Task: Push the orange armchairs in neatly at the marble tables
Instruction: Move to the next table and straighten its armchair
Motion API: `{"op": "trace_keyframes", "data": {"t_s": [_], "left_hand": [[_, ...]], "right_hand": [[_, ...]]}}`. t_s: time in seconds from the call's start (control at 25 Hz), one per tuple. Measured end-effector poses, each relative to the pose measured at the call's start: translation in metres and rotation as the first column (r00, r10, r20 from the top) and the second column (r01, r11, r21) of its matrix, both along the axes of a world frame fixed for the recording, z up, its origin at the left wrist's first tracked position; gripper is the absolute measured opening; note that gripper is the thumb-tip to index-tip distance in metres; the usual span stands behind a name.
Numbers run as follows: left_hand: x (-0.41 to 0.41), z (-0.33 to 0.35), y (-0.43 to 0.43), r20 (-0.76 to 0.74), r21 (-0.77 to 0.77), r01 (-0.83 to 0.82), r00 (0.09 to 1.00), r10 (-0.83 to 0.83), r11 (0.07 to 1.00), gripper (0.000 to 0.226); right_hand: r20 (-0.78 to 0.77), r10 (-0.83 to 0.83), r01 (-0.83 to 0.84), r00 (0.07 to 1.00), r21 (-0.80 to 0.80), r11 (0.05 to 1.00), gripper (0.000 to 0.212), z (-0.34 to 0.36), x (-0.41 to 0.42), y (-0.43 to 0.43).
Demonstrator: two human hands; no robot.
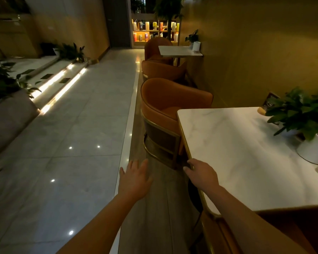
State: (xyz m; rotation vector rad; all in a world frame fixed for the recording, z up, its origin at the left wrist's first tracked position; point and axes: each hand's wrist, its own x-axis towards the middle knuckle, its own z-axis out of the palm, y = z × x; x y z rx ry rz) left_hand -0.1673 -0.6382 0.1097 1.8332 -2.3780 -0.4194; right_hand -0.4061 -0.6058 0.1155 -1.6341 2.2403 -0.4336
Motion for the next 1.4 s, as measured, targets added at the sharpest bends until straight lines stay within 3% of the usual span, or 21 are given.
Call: {"op": "trace_keyframes", "data": {"t_s": [0.28, 0.68, 0.96, 1.12, 1.4], "left_hand": [[0.039, -0.011, -0.181, -0.016, -0.032, 0.054, 0.998, -0.055, 0.998, 0.063], [0.089, 0.003, -0.439, 0.027, -0.01, 0.244, 0.969, -0.244, 0.97, 0.066], [0.047, -0.019, -0.617, 0.041, -0.024, 0.368, 0.929, -0.367, 0.93, 0.064], [0.009, -0.028, -0.726, 0.069, -0.019, 0.422, 0.905, -0.42, 0.907, 0.064], [-0.046, -0.039, -0.888, 0.114, 0.009, 0.509, 0.854, -0.507, 0.86, 0.062]], "right_hand": [[0.004, -0.032, 0.031, 0.999, 0.035, 0.999, 0.036, -0.015, 0.038, -0.165], [0.055, -0.229, 0.23, 0.972, 0.003, 0.973, 0.044, -0.015, 0.104, -0.373], [0.094, -0.302, 0.306, 0.949, -0.032, 0.951, 0.037, -0.038, 0.076, -0.53], [0.17, -0.344, 0.344, 0.924, 0.028, 0.938, 0.039, -0.061, 0.045, -0.626], [0.173, -0.447, 0.427, 0.877, 0.144, 0.893, 0.046, -0.077, 0.008, -0.756]]}}
